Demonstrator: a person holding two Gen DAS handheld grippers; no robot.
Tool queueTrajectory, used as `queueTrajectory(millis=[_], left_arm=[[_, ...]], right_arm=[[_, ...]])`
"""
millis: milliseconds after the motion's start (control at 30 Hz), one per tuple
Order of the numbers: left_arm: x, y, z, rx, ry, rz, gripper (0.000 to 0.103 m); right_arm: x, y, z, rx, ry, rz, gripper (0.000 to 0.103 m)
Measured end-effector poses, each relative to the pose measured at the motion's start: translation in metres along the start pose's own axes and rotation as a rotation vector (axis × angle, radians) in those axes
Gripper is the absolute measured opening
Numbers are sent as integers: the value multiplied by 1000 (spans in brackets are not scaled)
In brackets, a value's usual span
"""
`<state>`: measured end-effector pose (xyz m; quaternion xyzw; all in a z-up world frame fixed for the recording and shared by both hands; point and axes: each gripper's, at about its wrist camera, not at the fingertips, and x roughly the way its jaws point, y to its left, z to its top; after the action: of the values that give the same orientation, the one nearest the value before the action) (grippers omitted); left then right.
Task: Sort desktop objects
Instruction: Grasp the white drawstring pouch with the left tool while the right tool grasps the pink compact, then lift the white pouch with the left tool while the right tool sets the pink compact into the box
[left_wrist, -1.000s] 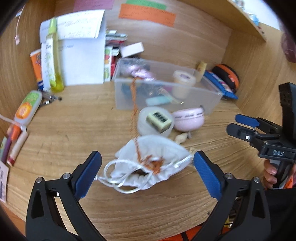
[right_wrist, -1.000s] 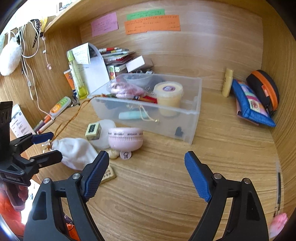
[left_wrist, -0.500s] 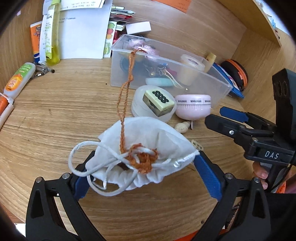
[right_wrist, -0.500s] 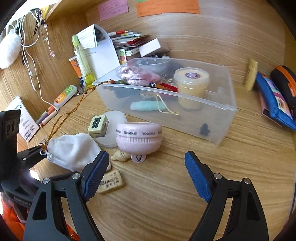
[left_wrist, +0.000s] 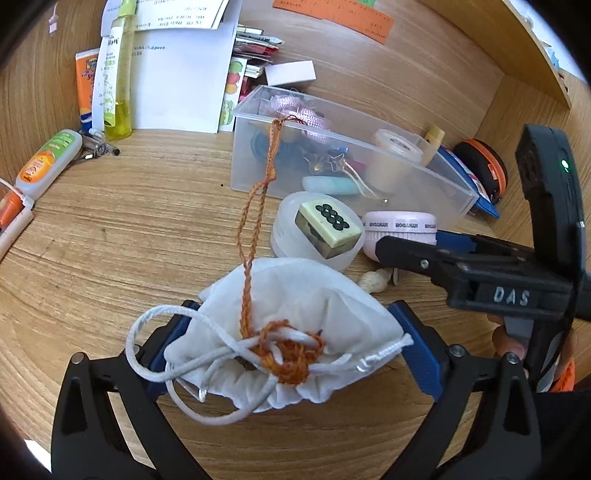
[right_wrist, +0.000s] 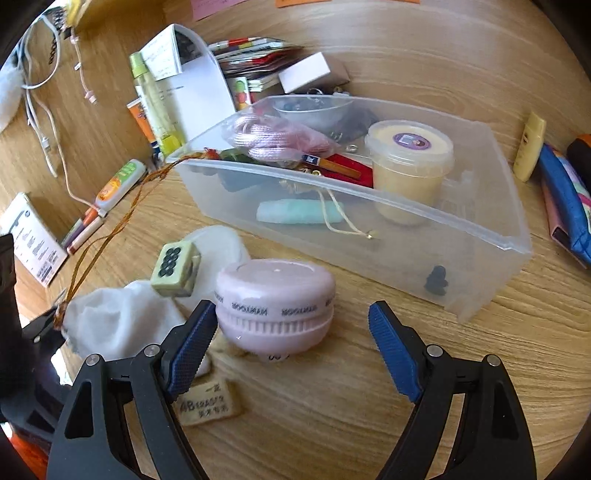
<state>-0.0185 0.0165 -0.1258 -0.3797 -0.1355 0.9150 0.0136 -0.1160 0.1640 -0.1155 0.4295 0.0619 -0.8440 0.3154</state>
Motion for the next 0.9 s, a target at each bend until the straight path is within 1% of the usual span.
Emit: queueTrajectory(millis=[67, 100, 167, 233, 300, 433, 633, 900], left_arm=[[-1, -2, -1, 25, -3, 7, 89], [-1, -3, -1, 36, 0, 7, 85], [-1, -3, 0, 52, 6, 3, 83], [0, -1, 1, 53, 7, -6, 80], [-1, 0, 2, 53, 7, -14, 77], [-5, 0, 3, 66, -2, -5, 75], [-17, 4, 7, 65, -30, 17, 71], [-34, 6, 20, 67, -70, 18, 65]], right_arm=[[3, -2, 2, 14, 2, 13, 81], [3, -1, 3, 17, -2, 13, 79], [3, 0, 4, 12, -9, 14, 73], [4, 2, 5, 3, -5, 22, 61], [4, 5, 5, -5, -7, 17, 62], [3, 6, 5, -6, -12, 6, 61], [-7, 3, 6, 8, -38, 32, 61], [-28, 1, 4, 26, -91, 52, 62]])
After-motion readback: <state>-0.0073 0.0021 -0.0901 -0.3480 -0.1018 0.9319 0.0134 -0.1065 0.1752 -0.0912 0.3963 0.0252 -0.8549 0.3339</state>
